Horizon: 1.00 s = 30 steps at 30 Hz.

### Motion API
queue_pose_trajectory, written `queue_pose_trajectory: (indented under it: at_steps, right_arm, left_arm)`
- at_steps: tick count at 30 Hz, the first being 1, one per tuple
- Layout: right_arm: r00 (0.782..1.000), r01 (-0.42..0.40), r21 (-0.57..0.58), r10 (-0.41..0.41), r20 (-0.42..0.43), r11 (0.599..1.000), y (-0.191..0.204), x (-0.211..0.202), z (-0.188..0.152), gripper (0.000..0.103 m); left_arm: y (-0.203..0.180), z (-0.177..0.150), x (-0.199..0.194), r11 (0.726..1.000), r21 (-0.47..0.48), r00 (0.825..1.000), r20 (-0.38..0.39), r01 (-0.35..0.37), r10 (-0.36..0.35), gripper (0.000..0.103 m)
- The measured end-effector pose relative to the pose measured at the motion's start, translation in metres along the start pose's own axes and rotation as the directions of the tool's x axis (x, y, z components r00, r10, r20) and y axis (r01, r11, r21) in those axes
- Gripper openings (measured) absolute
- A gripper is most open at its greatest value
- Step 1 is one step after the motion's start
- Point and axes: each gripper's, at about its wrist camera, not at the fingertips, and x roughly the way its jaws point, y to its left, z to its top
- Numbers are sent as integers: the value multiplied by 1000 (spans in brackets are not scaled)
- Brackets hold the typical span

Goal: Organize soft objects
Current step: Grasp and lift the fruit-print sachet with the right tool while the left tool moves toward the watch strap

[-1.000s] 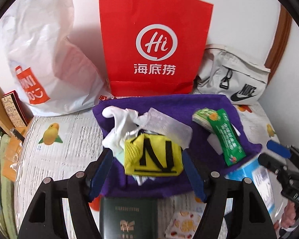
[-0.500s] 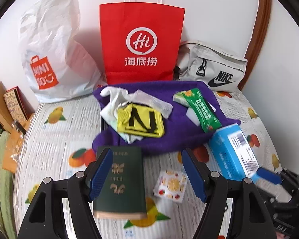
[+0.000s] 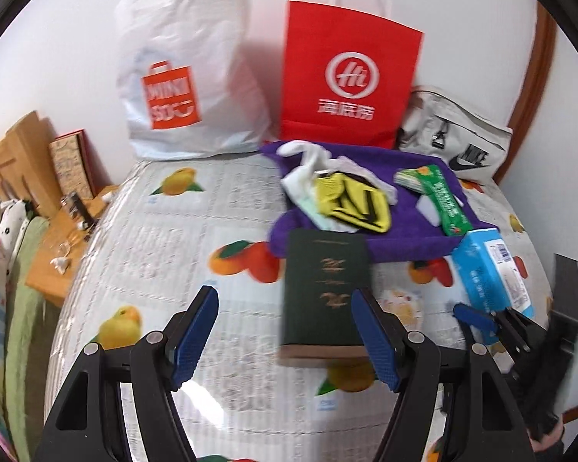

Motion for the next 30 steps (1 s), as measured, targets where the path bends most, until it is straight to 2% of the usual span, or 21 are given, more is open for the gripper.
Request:
queue_pose_trajectory:
  at_steps: [7, 12, 14, 17, 19, 21, 24, 28, 30]
  right_arm:
    - [996, -15, -19, 13, -92, 1000, -3, 39, 8, 73]
    - [996, -11, -102, 2, -92, 995, 8, 51, 10, 87]
    - [997, -3, -147, -8, -73, 989, 13, 53, 9, 87]
    - [998, -18, -146, 9, -65, 989, 13, 55, 11, 87]
    - [999, -13, -138, 6, -52, 990, 12, 55, 11, 82]
    - [999, -18, -144, 11, -49, 989, 11, 53, 11, 63]
    - [998, -24, -150, 14, -64, 988, 15, 50, 12, 45]
    - [997, -21, -135, 11, -72, 991, 13, 42, 6, 36]
    - [997, -20, -120, 11, -75, 993, 11, 35, 1, 20]
  left_arm:
    - [30, -3, 6, 999, -45, 1000, -1, 20, -20, 70]
    - [36, -6, 10, 998, -49, 1000, -5, 29, -29, 70]
    - [38, -6, 10, 998, -55, 1000, -4, 30, -30, 70]
    - [41, -7, 10, 998, -61, 1000, -4, 28, -28, 70]
    - [42, -8, 8, 997, -68, 1000, -4, 23, -24, 70]
    - [42, -10, 6, 997, -70, 1000, -6, 23, -23, 70]
    - [42, -13, 3, 997, -68, 1000, -8, 22, -23, 70]
    - [40, -17, -5, 997, -68, 1000, -7, 21, -22, 70]
    - [37, -20, -11, 998, -63, 1000, -4, 12, -12, 70]
